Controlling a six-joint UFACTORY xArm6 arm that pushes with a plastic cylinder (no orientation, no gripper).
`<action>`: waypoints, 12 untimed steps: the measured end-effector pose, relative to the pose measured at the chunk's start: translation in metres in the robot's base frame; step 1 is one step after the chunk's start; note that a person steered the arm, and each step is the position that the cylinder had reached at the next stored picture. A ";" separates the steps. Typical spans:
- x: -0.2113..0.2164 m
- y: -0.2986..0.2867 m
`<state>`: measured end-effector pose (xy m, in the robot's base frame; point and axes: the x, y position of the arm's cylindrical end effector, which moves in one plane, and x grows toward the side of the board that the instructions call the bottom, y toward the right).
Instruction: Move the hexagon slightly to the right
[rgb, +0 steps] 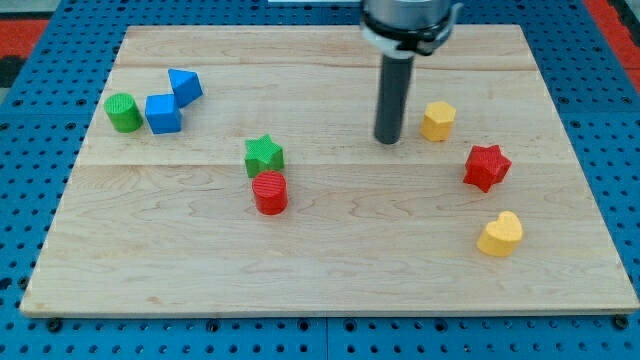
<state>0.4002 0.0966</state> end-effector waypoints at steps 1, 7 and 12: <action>-0.006 0.048; -0.031 0.024; 0.063 -0.135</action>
<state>0.4632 -0.0385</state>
